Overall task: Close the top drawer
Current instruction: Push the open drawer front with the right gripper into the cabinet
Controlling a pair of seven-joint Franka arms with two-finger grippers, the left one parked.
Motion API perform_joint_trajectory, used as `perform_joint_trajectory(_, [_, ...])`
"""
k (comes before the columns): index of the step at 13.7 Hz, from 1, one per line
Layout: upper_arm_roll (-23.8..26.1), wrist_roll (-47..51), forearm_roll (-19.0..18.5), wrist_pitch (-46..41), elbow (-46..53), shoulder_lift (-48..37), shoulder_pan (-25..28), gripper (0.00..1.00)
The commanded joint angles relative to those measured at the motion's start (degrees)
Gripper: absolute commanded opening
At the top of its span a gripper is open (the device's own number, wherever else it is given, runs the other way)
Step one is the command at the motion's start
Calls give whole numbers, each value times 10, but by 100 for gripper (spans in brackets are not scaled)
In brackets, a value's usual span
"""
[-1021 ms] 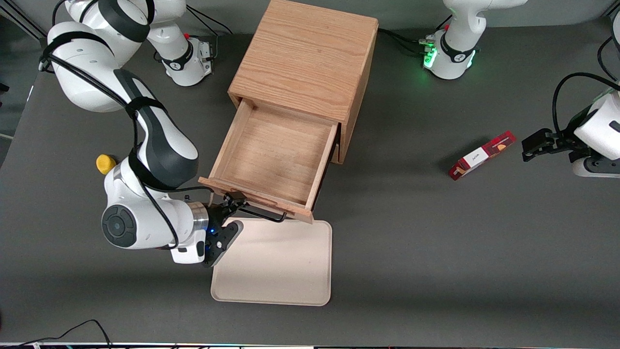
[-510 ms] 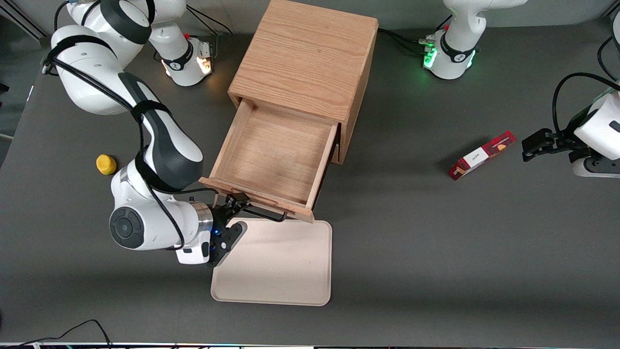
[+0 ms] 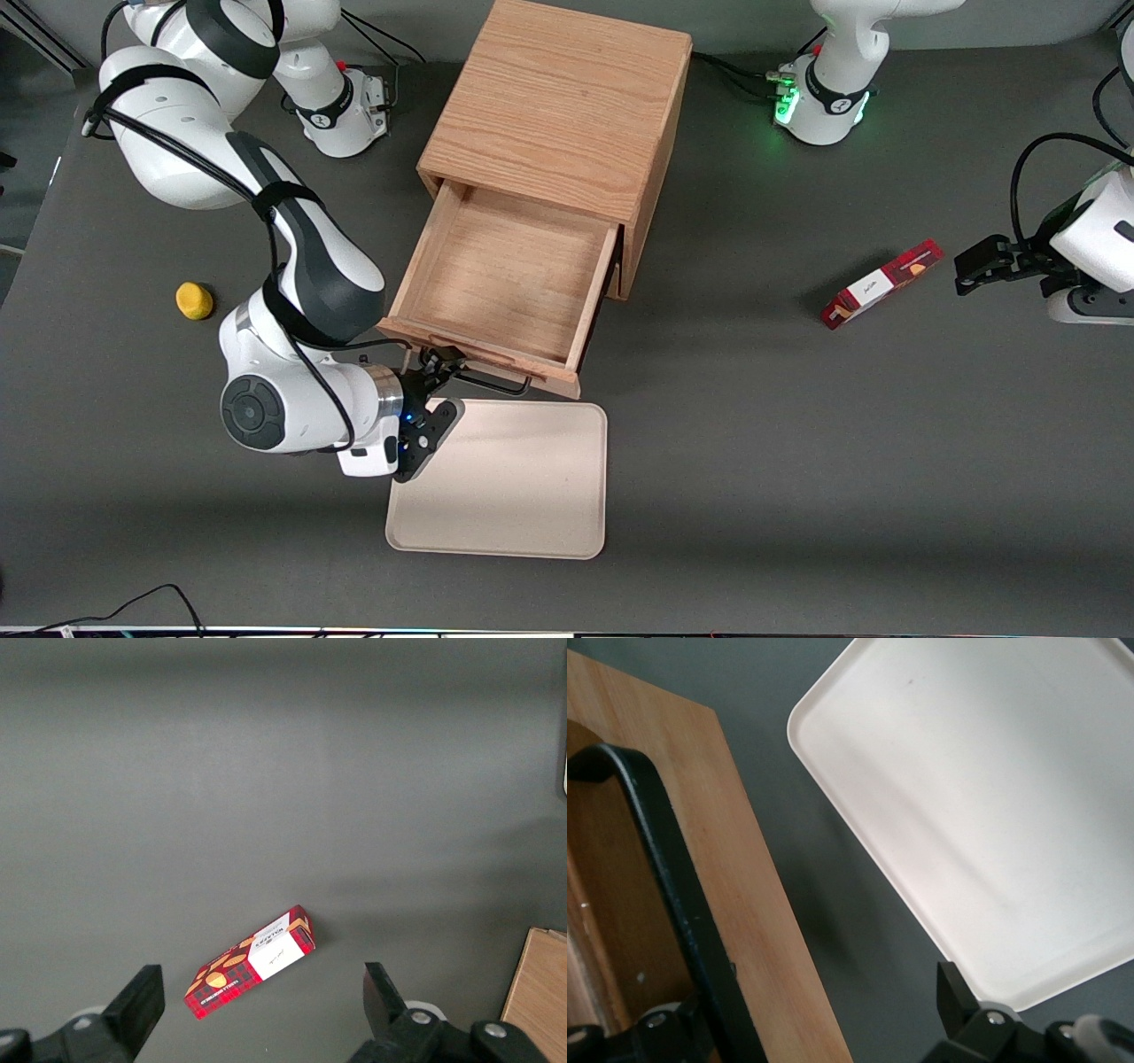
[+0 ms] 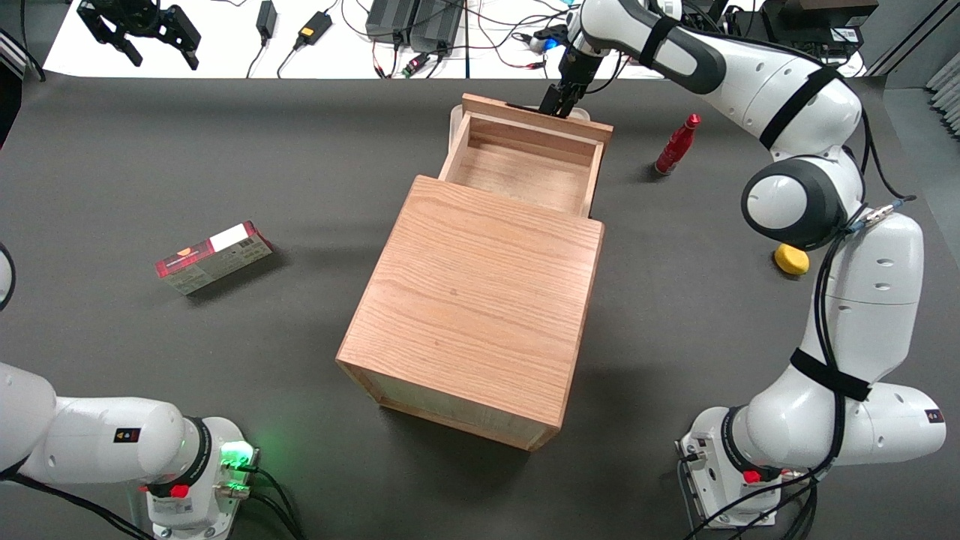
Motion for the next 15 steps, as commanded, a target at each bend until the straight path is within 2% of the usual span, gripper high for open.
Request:
perform_joint_trajectory(1, [8, 18, -11, 8, -37, -30, -1, 100])
perform_joint_trajectory(6, [12, 42, -9, 11, -92, -64, 2, 100])
perform_joint_trajectory(11, [21, 58, -3, 55, -184, -109, -7, 100])
perform_joint_trajectory(15, [36, 60, 5, 31, -200, -125, -14, 100])
